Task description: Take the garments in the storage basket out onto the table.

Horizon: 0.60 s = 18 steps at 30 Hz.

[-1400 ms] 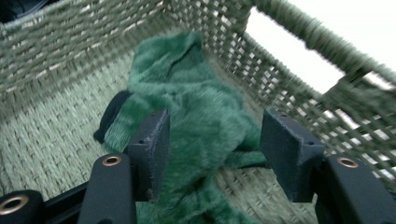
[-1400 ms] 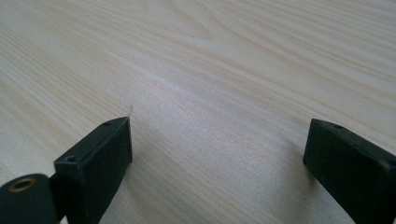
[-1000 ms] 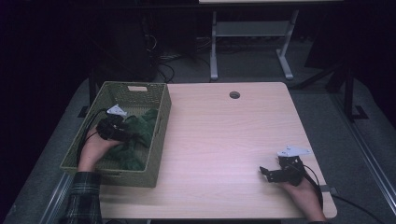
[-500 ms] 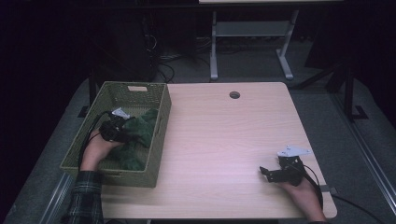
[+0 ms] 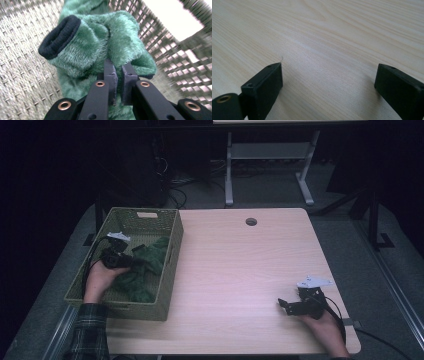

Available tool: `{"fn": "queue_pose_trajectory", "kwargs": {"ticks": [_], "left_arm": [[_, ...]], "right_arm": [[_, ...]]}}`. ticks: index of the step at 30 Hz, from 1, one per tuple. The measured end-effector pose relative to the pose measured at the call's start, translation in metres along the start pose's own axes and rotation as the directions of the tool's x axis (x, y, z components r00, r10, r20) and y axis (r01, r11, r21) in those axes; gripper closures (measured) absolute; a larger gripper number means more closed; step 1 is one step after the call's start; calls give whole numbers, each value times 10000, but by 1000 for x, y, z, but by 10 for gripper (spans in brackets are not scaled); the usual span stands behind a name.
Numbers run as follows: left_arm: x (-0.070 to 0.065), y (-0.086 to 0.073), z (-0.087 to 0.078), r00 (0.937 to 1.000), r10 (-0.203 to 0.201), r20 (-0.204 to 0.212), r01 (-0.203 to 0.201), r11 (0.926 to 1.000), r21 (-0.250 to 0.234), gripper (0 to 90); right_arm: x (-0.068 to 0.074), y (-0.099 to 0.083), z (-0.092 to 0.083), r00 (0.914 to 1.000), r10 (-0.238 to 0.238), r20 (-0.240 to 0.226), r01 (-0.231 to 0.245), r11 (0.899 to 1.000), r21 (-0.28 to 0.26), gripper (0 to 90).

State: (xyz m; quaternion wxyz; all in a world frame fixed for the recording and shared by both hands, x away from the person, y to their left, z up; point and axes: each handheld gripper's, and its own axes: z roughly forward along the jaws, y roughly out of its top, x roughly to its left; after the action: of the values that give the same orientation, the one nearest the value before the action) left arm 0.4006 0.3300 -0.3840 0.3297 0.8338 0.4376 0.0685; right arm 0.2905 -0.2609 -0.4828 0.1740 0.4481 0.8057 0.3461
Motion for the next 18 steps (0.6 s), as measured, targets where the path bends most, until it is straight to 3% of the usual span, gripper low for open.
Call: {"fn": "queue_pose_trajectory", "kwargs": {"ticks": [6, 12, 18], "left_arm": [[-1, 2, -19, 9975, -559, 423, 600, 9928, -1033, 851], [-11, 9, -36, 9968, -409, 684, 524, 9830, -1762, 857], [-23, 16, -47, 9969, -352, 703, 496, 9752, -2159, 862]], "right_arm": [[0, 0, 0, 10000, 1, 1, -1, 10000, 0, 77], [0, 0, 0, 10000, -1, 1, 1, 10000, 1, 77], [0, 0, 0, 10000, 2, 1, -2, 10000, 2, 77]]}}
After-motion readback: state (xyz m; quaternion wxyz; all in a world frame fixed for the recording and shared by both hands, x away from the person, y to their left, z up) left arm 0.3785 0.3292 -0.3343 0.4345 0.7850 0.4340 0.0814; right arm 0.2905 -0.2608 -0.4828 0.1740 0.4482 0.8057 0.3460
